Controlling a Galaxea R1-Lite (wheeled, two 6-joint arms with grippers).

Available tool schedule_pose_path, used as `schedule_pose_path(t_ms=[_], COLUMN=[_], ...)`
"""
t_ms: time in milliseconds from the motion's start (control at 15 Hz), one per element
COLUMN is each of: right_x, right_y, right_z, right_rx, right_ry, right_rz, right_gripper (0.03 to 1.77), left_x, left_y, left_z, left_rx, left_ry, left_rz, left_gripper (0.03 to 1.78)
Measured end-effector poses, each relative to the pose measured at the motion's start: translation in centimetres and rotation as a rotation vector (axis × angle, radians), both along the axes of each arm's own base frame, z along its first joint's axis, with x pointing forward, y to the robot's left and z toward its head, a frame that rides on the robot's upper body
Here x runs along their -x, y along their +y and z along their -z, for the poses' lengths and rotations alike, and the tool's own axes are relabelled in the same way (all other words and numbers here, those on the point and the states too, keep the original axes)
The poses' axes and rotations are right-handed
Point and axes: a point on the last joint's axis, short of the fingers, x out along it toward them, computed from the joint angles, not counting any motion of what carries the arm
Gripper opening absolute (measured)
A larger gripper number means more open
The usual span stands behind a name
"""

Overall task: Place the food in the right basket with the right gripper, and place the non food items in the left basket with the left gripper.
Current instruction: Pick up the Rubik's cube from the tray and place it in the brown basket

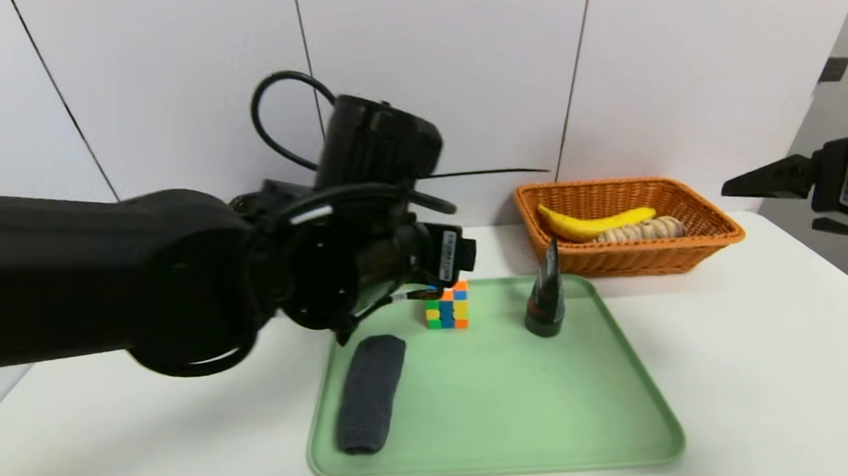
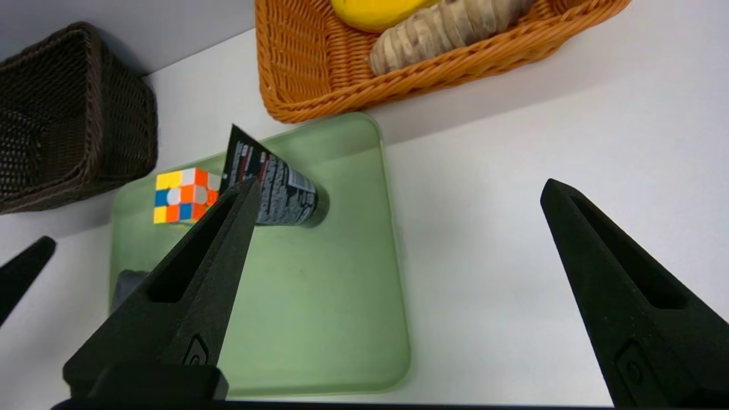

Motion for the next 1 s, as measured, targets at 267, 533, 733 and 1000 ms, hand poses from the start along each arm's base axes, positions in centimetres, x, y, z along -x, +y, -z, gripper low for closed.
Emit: schedule_pose_path(t_ms=[267,533,733,1000], right_x=[-0.9,-1.2,-1.1,-1.0], right_y=[0.0,0.1,0.1,0.2], right_z=[3.7,5.3,5.5,5.6], right_rx=[0.148,0.268,0.27,0.27], right_ry=[-0.118,-0.269,-0.268,-0.265], right_rz=[-0.065,-0.147,-0.152,-0.156], right_gripper=[1.7,1.7,1.7,1.71], left_x=[-1.2,-1.7,-2.0,-2.6], left_y=[-4.7,-6.4,-6.7,-6.6], left_z=[3.4,5.9,6.7,7.2], left_rx=[-0.015,-0.046,-0.069,-0.086], left_ry=[0.053,0.1,0.101,0.096], left_rz=[-0.011,-0.031,-0.051,-0.085], left_gripper=[1.69,1.69,1.69,1.69])
